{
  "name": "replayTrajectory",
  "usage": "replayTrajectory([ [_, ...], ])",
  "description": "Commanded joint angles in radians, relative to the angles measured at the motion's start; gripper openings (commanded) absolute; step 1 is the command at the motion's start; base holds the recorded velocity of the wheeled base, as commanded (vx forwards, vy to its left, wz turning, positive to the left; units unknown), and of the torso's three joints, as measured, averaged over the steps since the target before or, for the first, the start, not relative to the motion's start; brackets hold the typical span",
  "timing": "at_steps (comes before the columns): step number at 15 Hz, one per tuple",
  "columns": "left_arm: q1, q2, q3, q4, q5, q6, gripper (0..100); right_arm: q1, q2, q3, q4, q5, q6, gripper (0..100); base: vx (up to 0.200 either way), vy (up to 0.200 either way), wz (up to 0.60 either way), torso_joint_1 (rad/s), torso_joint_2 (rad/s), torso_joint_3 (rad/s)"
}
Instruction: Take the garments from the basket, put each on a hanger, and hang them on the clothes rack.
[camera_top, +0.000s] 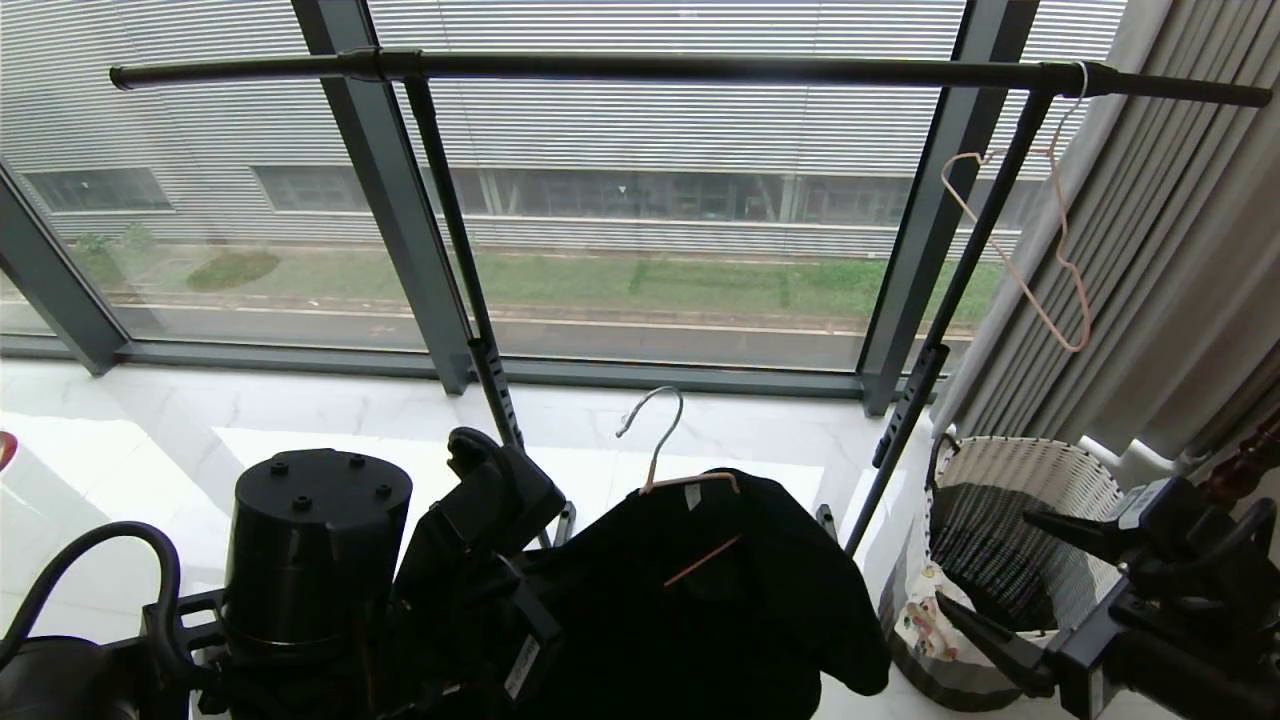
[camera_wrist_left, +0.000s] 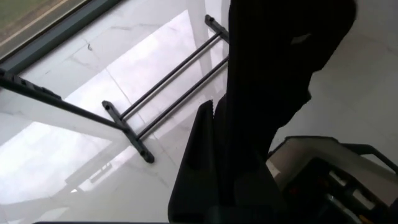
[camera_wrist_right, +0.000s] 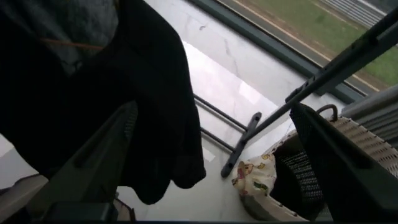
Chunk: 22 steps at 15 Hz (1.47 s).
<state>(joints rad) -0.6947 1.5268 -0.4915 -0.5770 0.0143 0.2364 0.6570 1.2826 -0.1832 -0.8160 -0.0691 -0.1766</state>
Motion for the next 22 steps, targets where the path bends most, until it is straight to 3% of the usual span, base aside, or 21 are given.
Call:
replayTrajectory([
  [1, -0.002, 0.021, -0.013, -0.037, 0.000, 0.001, 0, 0.023, -0.060, -0.019, 0.060, 0.052, -0.004, 100, 0.000, 0.000, 0.00, 0.000, 0.00, 0.000],
  [5, -0.017, 0.019, -0.012, -0.093, -0.005, 0.011, 0, 0.023, -0.058, -0.117, 0.189, 0.138, -0.078, 100, 0.000, 0.000, 0.00, 0.000, 0.00, 0.000],
  [8, -0.109, 0.055, -0.012, -0.141, -0.013, 0.080, 0, 0.021, -0.062, -0.343, 0.449, 0.177, -0.112, 100, 0.000, 0.000, 0.00, 0.000, 0.00, 0.000],
  [10, -0.157, 0.115, -0.013, -0.222, -0.025, 0.121, 0, 0.018, -0.060, -0.456, 0.592, 0.223, -0.192, 100, 0.000, 0.000, 0.00, 0.000, 0.00, 0.000],
  [12, -0.187, 0.128, -0.015, -0.234, -0.071, 0.144, 0, 0.019, -0.062, -0.498, 0.673, 0.258, -0.264, 100, 0.000, 0.000, 0.00, 0.000, 0.00, 0.000],
  [19, -0.289, 0.134, -0.041, -0.238, -0.077, 0.173, 0, 0.010, -0.037, -0.533, 0.919, 0.414, -0.481, 100, 0.000, 0.000, 0.00, 0.000, 0.00, 0.000],
  [22, -0.341, 0.124, -0.041, -0.241, -0.079, 0.202, 0, -0.010, 0.029, -0.549, 0.923, 0.445, -0.544, 100, 0.000, 0.000, 0.00, 0.000, 0.00, 0.000],
])
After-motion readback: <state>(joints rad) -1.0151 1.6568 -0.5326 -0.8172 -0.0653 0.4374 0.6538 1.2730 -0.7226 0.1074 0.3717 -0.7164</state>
